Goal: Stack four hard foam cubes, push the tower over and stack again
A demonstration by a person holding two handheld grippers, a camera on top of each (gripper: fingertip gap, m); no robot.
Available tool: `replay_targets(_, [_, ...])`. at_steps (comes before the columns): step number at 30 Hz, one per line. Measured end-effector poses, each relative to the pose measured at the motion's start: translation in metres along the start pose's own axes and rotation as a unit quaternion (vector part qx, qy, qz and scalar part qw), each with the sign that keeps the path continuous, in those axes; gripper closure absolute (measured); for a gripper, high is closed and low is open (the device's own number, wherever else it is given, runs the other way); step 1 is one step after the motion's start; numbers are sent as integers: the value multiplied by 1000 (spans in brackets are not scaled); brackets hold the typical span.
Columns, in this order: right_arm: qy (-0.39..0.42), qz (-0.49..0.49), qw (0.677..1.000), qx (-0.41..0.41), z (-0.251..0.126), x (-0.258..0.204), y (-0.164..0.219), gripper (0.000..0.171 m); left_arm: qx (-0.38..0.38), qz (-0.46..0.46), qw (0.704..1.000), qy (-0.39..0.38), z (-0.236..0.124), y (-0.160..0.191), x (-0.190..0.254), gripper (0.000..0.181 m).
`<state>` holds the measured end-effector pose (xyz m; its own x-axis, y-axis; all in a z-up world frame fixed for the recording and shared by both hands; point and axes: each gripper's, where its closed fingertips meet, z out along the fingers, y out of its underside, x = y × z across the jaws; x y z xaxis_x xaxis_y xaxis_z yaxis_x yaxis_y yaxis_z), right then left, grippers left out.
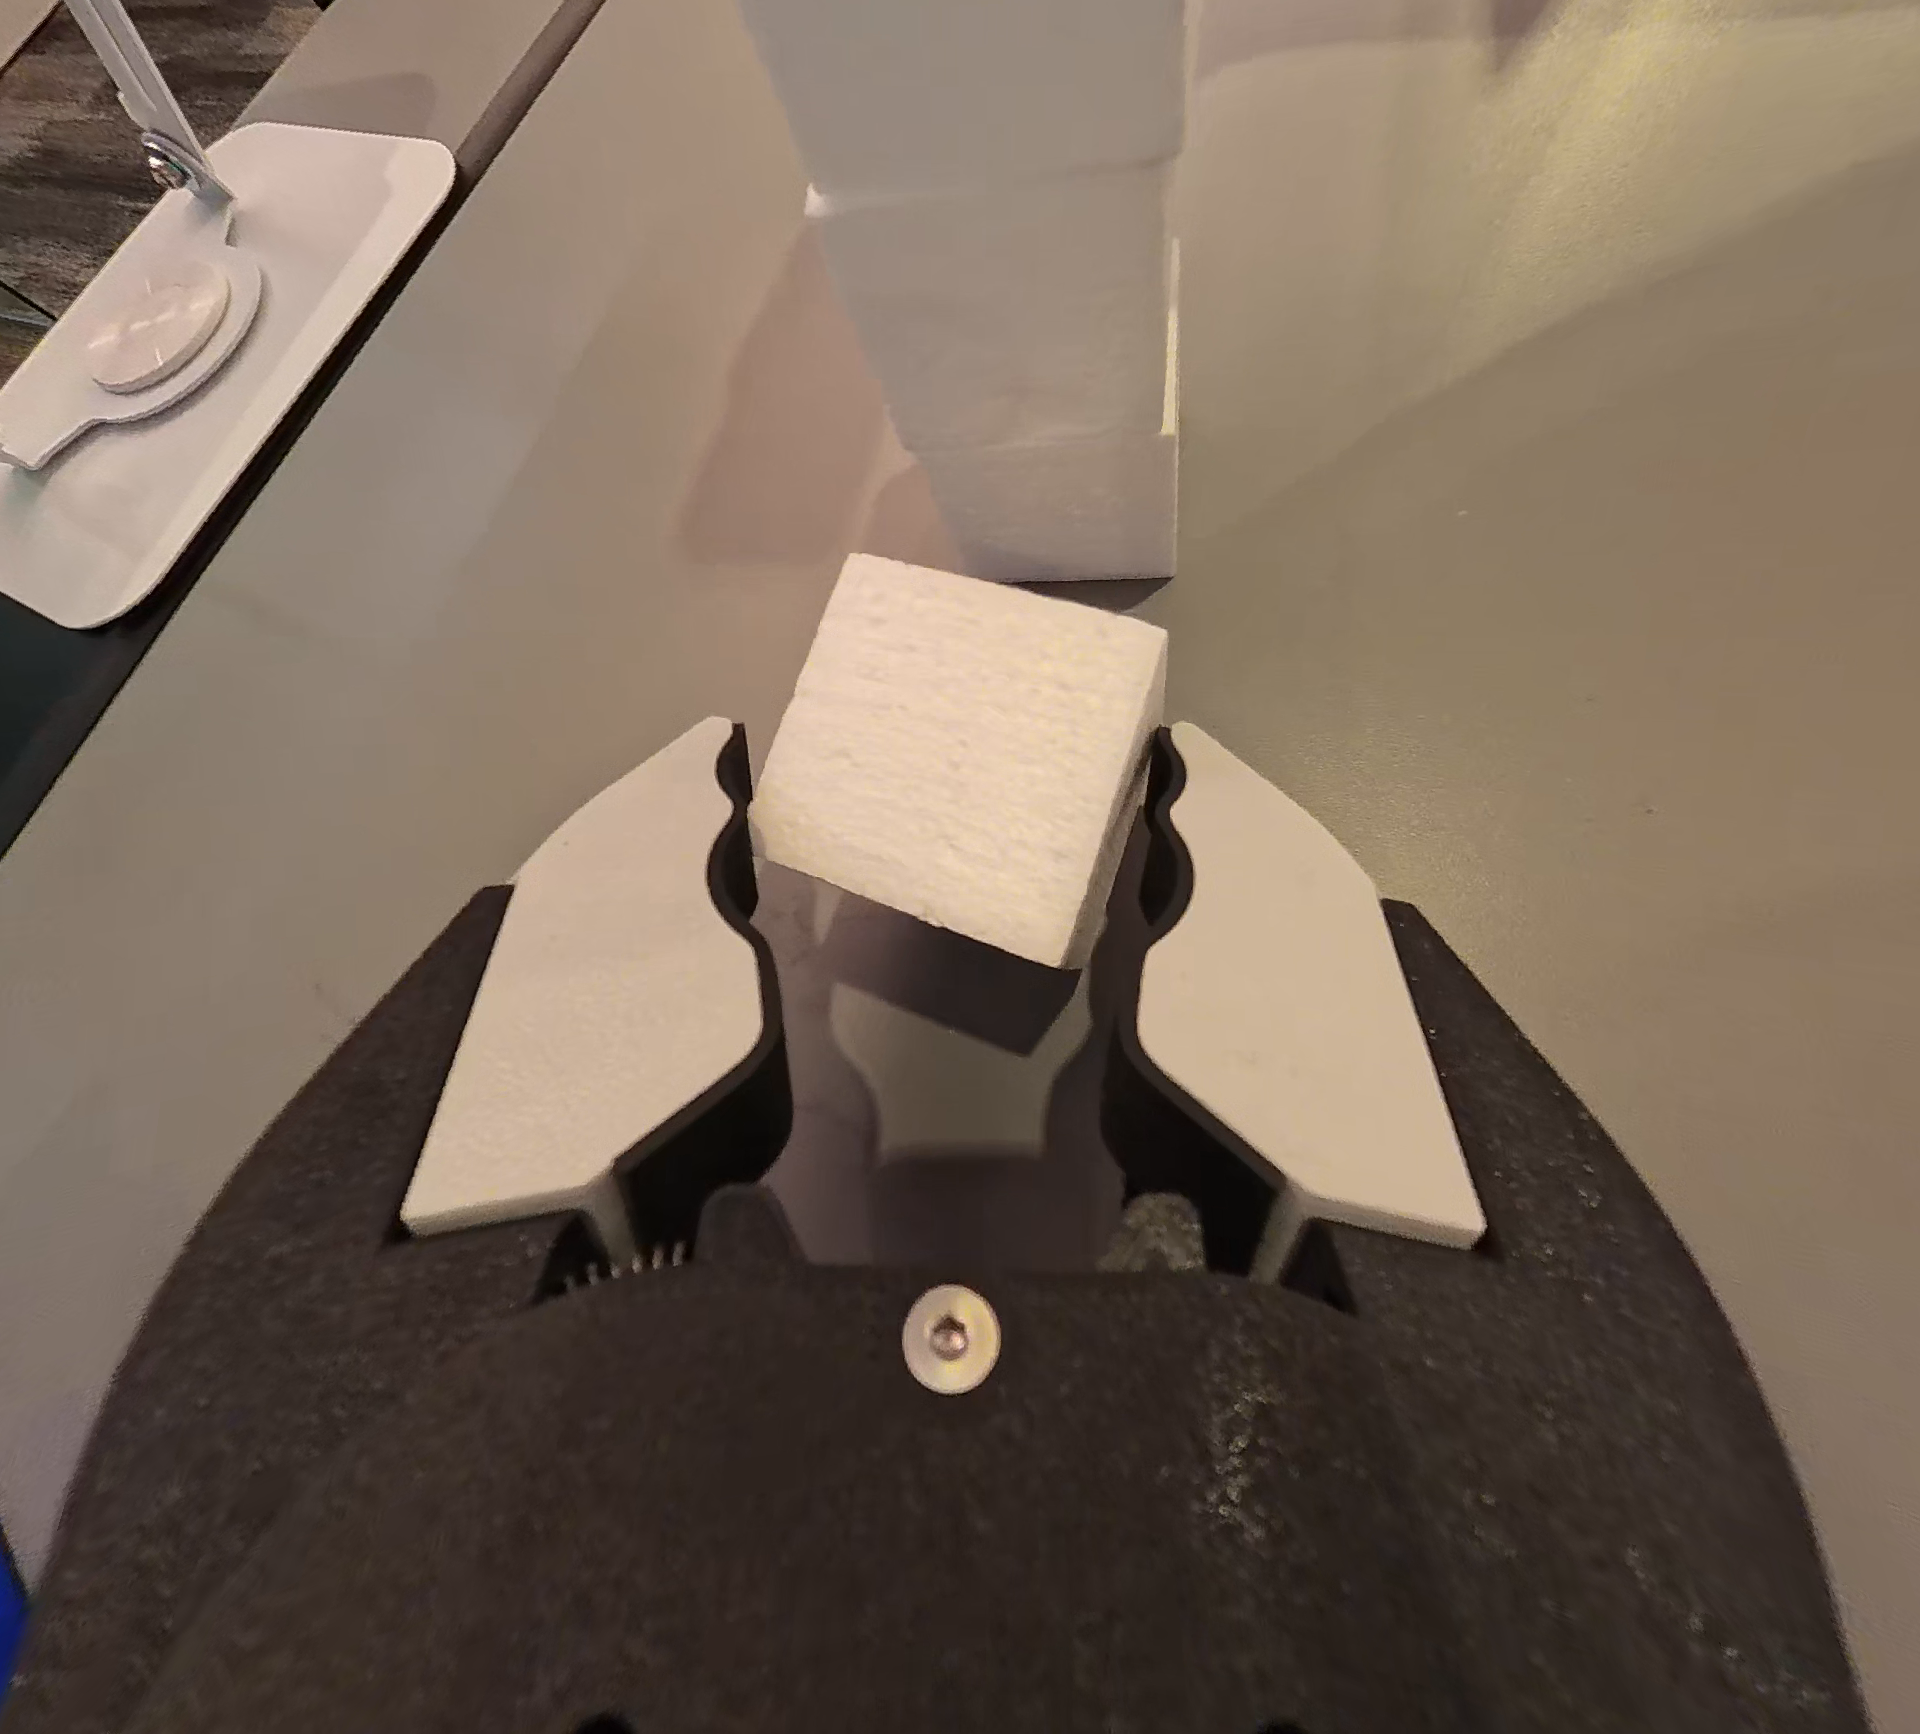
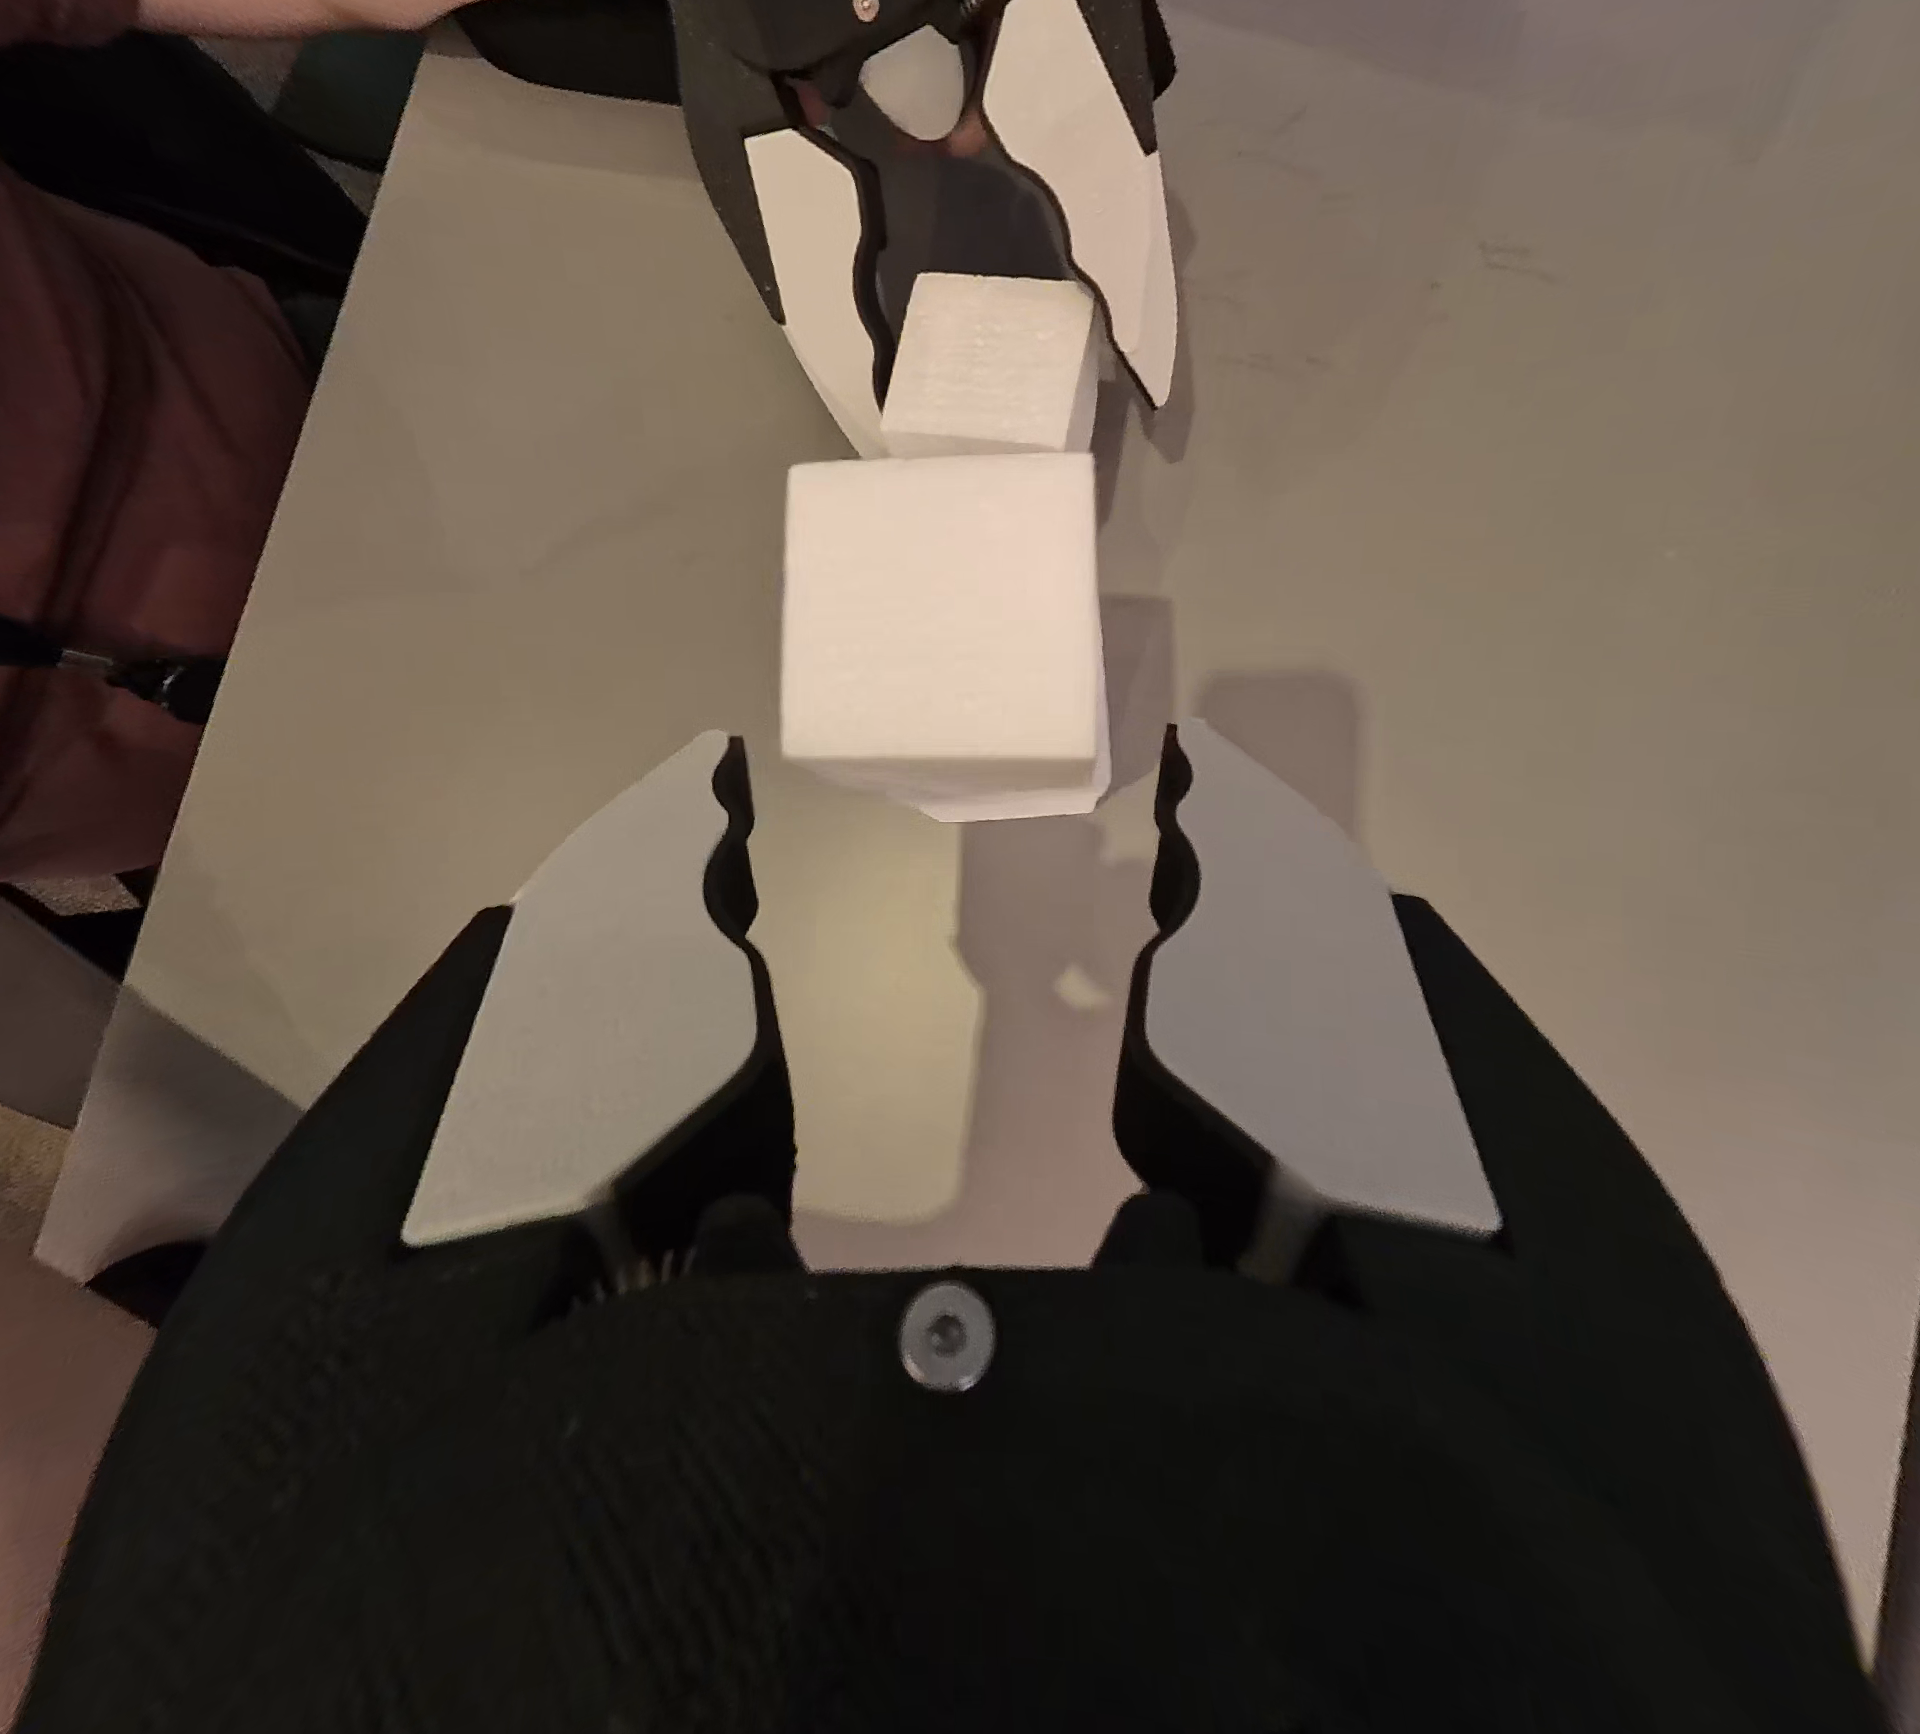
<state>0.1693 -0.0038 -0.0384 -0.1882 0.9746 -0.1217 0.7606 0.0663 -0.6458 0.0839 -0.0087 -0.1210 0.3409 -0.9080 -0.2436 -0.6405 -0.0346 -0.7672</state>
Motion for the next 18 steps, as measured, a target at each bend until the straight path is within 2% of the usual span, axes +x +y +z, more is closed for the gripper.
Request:
replay_targets(4, [29,-24,997,74,-21,-16,-1,91,12,-5,1000,-5,-5,-5,-2,108])
replay_targets(8, [77,-28,982,172,-52,-27,15,91,27,-17,999,-13,-13,-12,-6,108])
replay_targets(11, [116,21,978,174,-76,-15,42,93,26,-34,999,-29,-20,-16,-13,108])
replay_targets(14, [139,36,963,228,-104,-11,47,100,-8,-71,995,-66,-35,-16,-29,109])
replay_targets(18, [133,48,940,310,-134,-16,40,105,49,-117,990,-55,-67,-53,-32,109])
